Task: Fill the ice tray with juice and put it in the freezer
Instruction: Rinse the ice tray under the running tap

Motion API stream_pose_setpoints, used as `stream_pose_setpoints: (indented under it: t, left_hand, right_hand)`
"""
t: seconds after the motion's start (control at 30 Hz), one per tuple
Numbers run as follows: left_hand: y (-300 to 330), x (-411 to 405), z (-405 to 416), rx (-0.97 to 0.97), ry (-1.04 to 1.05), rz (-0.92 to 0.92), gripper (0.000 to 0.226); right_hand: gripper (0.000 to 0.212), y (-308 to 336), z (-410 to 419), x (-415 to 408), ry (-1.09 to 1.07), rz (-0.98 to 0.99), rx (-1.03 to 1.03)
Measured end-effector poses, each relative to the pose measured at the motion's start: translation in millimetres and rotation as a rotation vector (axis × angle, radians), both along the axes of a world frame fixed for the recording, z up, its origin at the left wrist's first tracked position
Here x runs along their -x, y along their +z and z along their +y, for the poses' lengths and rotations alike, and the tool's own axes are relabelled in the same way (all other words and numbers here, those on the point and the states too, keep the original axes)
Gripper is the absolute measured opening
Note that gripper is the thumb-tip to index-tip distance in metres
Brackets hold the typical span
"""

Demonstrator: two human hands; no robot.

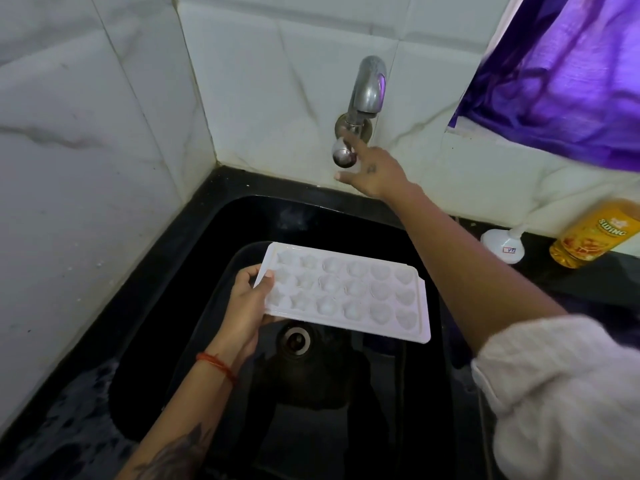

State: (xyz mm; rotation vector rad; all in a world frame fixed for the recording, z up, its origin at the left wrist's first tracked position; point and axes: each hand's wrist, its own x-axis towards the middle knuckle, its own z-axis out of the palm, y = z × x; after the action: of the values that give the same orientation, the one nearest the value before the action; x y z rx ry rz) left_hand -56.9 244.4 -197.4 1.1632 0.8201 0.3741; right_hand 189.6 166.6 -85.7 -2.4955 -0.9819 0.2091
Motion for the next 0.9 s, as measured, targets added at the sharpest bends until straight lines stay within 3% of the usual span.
stream_pose_setpoints:
  t: [0.13,0.2,0.3,0.37,0.57,0.7,0.8,0.9]
  left_hand:
    - [4.1,-2.0,-0.7,-0.007,0.012,-0.019,0.005]
    - [6.7,-5.3,-3.5,-0.011,0.02,-0.026,0.004]
    - [11.9,-11.8,-11.8,-0.018,0.001,-0.037,0.005]
    - [14.1,-17.6,-17.5,-0.026,-0.021,-0.037,0.006]
    - [32.0,-34.9,-28.5,0.029,-0.164,0.021,0.027]
    - [37.2,-38.5,-19.9,0.003,-0.265,0.148,0.053]
    - [33.8,-36.0,-3.9,0.385,-0.165,0.076,0.079]
    - [33.5,-31.9,4.8,0.705,-0.023,-0.118,0.071]
  right_hand:
    - [0.072,-34.2,-88.9,31.9,-0.321,0.174,-0.109]
    - [0.068,-57.1,-131.6,54.9,-0.452,0.43,-0.181]
    - [0.045,-74.7,-166.6,83.7,-0.503,0.886,-0.431]
    - [0.034,-75.7,-174.3,91.0,-0.493,0.983,-0.615]
    - [0.036,-51.8,-183.2,83.7,-0.532,0.697,-0.716]
    - [0.034,-41.3,-183.6,87.3,-0.339,0.583,-0.794]
    - [0.034,-44.4,-179.8,91.6,-0.126,0.579,-0.8]
    - [0.042,-56.2,-175.3,91.7,-0.055,0.549,-0.736]
